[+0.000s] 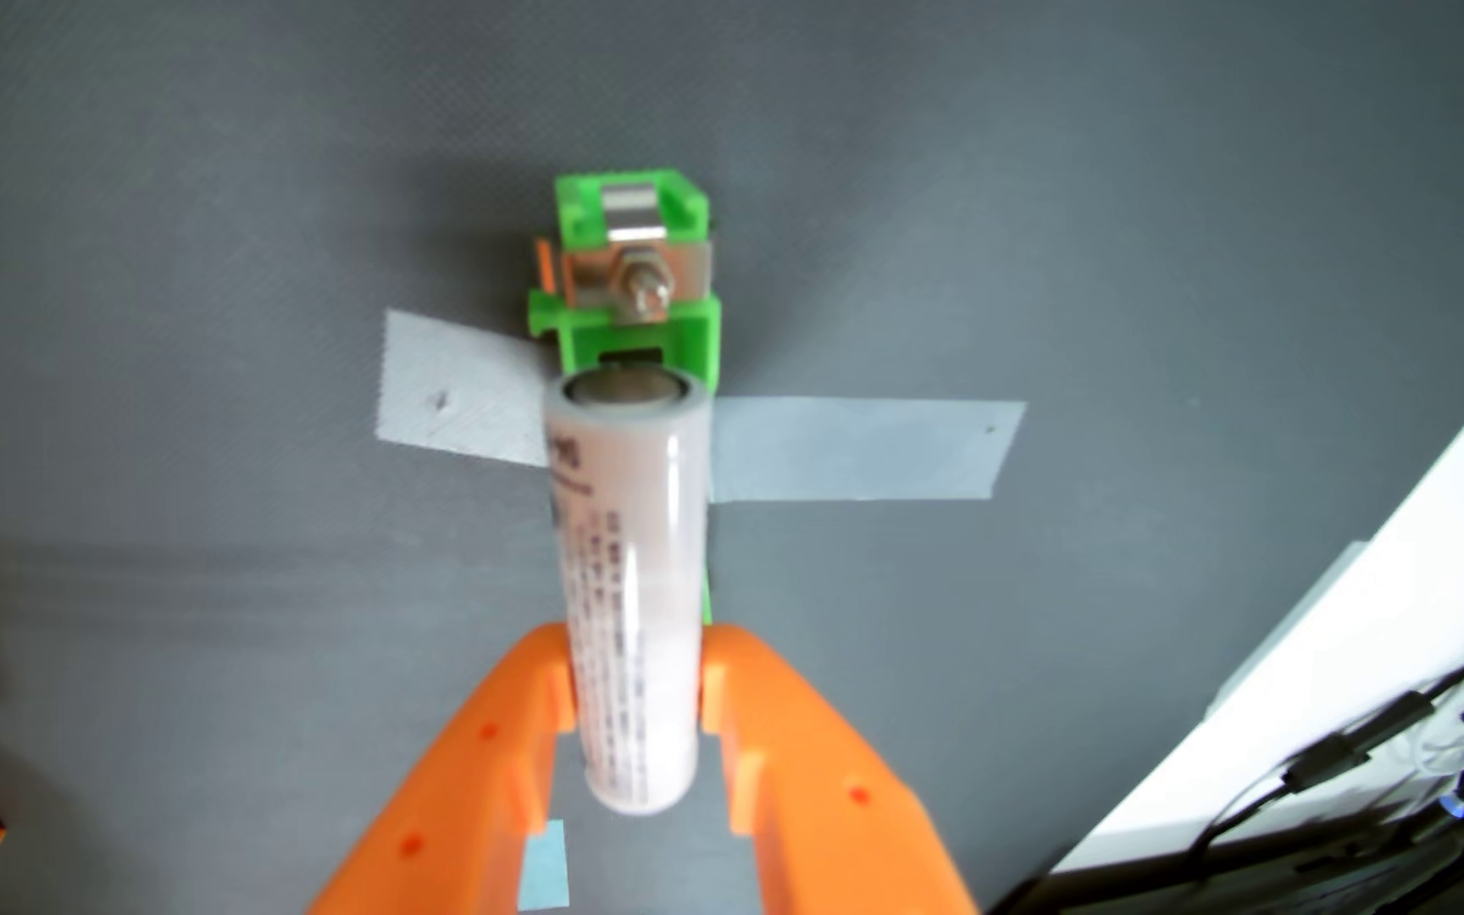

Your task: Insert Battery

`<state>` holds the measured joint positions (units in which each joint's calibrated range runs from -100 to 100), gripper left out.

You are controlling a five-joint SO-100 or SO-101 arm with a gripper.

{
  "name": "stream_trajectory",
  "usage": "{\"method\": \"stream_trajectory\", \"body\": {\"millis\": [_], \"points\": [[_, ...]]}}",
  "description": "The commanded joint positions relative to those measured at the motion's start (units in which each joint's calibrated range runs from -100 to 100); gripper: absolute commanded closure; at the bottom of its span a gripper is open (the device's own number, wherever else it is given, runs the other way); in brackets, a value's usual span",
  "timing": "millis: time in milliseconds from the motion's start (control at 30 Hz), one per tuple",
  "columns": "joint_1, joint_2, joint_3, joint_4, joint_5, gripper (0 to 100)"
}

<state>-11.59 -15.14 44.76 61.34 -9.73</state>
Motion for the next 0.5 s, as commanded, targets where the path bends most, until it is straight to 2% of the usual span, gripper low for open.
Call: {"method": "stream_trajectory", "body": {"millis": [0, 467], "points": [[0.26, -0.16, -0.59, -1.14, 0.21, 99], [0.38, 3.93, -1.4, -1.22, 0.21, 99]]}}
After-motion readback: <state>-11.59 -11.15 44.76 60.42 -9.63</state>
